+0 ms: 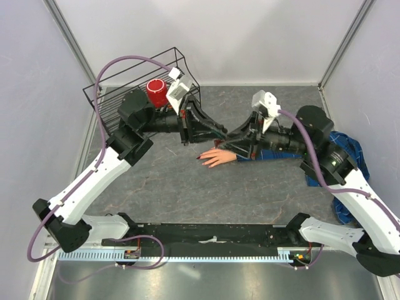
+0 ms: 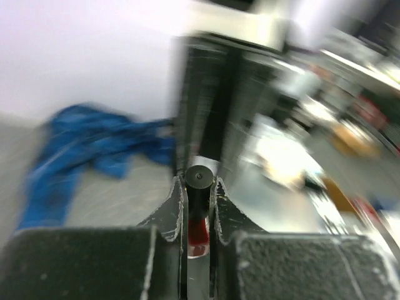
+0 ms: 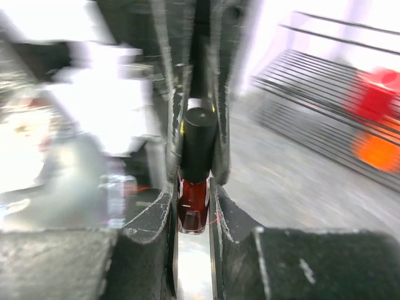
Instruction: Paint the nails
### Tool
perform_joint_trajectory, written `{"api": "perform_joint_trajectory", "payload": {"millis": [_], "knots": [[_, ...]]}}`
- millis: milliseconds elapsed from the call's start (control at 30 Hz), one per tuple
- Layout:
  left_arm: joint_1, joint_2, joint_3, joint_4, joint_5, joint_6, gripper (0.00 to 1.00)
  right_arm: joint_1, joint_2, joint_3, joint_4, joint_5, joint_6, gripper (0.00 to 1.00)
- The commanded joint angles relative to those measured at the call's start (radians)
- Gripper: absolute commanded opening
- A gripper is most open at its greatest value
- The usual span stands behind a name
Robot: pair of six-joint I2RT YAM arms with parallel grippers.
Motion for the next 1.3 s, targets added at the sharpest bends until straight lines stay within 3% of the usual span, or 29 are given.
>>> {"api": "perform_joint_trajectory", "payload": {"millis": [0,200,267,300,333,400,567,700,933,1133,1233,1267], "knots": [[0.038,0.065,-0.023,0.28,0.542,-0.136,0.02,0.04,-0.028,-0.065,0.388,-0.471,0.182,0.0],[0.167,0.122,0.029,0.24,0.507,-0.128,0.02,0.042,-0.033,-0.063,0.376,-0.424,0.19,0.0],[0.181,0.142,0.091,0.089,0.436,-0.054,0.16,0.039,-0.033,-0.059,0.342,-0.392,0.163,0.0],[0.181,0.144,0.114,0.005,0.404,-0.009,0.4,0.04,-0.027,-0.049,0.31,-0.343,0.14,0.0],[0.181,0.139,0.146,-0.114,0.319,0.029,0.49,0.039,-0.022,-0.028,0.275,-0.321,0.117,0.0],[0.181,0.092,0.146,-0.177,0.233,0.096,0.62,0.04,-0.011,-0.011,0.191,-0.257,0.058,0.0],[0.175,-0.063,0.046,-0.2,-0.134,0.069,0.73,0.039,0.007,0.003,0.103,-0.074,-0.005,0.0],[0.158,-0.145,-0.003,-0.208,-0.335,0.001,0.6,0.04,0.032,0.015,0.063,0.033,-0.038,0.0],[-0.015,-0.143,0.011,-0.251,-0.602,0.082,0.56,0.04,0.052,0.03,0.038,0.113,-0.052,0.0],[-0.106,-0.096,0.068,-0.306,-0.682,0.148,0.53,0.04,0.053,0.034,0.034,0.133,-0.054,0.0],[-0.118,-0.083,0.075,-0.321,-0.681,0.153,0.41,0.04,0.055,0.035,0.032,0.141,-0.052,0.0],[-0.12,-0.079,0.075,-0.324,-0.671,0.153,0.33,0.04,0.055,0.035,0.034,0.142,-0.055,0.0]]}}
